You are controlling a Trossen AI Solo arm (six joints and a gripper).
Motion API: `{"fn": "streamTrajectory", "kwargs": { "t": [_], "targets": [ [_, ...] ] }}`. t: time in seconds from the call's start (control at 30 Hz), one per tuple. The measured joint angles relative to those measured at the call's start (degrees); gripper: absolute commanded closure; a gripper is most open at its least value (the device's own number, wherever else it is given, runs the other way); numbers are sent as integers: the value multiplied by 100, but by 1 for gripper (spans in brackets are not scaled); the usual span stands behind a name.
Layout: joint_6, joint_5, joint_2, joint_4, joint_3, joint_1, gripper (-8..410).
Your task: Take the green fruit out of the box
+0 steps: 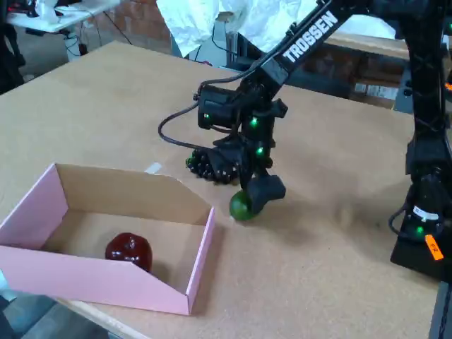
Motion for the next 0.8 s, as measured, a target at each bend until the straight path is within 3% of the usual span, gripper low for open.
{"fn": "streamTrajectory", "kwargs": {
  "t": [0.5,0.63,0.8],
  "targets": [
    [151,68,-33,-1191,850,13,49],
    [326,81,-33,-1519,1045,17,82],
    [417,111,-33,-1788,1178,22,152]
  ]
}}
